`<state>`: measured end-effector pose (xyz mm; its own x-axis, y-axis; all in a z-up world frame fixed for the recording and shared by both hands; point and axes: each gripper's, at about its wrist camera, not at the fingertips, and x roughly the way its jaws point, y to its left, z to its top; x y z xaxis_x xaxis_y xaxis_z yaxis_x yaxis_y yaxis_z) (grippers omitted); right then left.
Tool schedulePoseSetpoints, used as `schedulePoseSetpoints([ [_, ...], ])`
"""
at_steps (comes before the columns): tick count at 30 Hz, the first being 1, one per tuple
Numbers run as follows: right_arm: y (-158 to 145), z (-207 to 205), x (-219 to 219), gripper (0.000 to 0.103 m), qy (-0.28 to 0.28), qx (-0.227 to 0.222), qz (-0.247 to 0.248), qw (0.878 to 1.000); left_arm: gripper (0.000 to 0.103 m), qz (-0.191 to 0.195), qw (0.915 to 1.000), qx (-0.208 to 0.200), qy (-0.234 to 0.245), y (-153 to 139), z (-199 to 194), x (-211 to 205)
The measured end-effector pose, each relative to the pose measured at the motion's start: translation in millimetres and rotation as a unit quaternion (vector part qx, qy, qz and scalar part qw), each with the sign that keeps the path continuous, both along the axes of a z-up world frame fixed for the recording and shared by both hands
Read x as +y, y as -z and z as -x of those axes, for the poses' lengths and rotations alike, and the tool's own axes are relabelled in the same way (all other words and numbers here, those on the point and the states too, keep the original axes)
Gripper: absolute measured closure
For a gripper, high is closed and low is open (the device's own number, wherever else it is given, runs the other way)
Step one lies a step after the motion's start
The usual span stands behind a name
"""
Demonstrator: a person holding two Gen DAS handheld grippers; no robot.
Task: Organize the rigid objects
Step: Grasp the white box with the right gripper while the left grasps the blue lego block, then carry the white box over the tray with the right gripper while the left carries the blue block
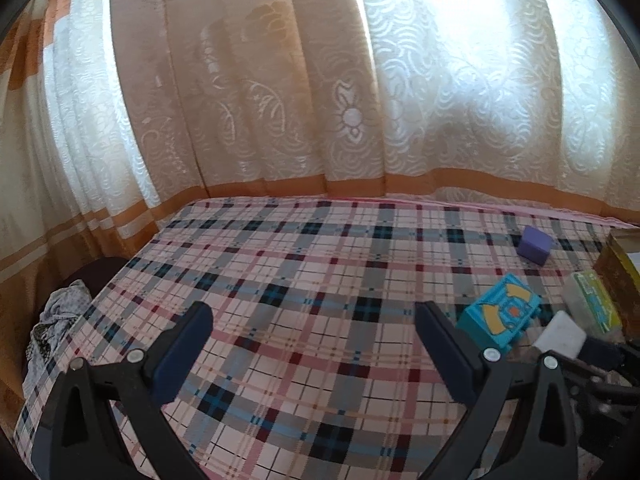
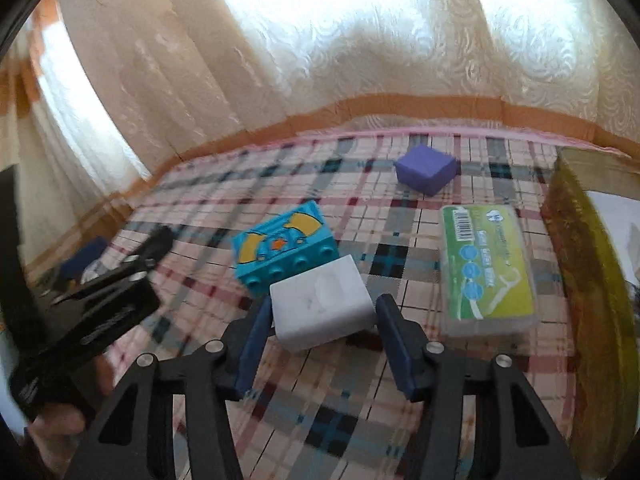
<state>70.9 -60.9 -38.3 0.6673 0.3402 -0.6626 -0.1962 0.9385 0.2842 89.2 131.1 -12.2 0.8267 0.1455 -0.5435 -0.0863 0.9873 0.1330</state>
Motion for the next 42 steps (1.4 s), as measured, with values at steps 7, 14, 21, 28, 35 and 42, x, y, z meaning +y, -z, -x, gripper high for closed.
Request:
schedulePoseSetpoints([
  [7, -31, 41, -31, 0.047, 0.034, -0.084, 0.011, 0.996, 0.000, 0.009, 0.9970, -0.009, 0.076, -3, 7, -18],
  [14, -38, 70, -75, 0.047, 0.087, -0.119, 0.052, 0.988, 0.000, -0.003, 0.9837, 0.007, 0.180, 0, 2, -61],
  [21, -42, 69, -87, 0.047, 0.092, -0.124, 0.043, 0.987, 0.013, -0.056, 0.9721, 0.045, 0.223, 10, -22, -96],
  [28, -38, 65, -85, 0.047, 0.087, -0.114, 0.036, 0.989, 0.036, -0.039, 0.9643, 0.133, 0.226, 29, -52, -100],
  [35, -36, 63, -87, 0.047, 0.089, -0.105, 0.027, 0.990, 0.062, -0.016, 0.9685, 0.133, 0.210, 28, -54, -93],
  [42, -38, 64, -92, 0.047, 0.097, -0.114, 0.021, 0.989, 0.062, 0.044, 0.9842, 0.070, 0.156, 9, -29, -74],
])
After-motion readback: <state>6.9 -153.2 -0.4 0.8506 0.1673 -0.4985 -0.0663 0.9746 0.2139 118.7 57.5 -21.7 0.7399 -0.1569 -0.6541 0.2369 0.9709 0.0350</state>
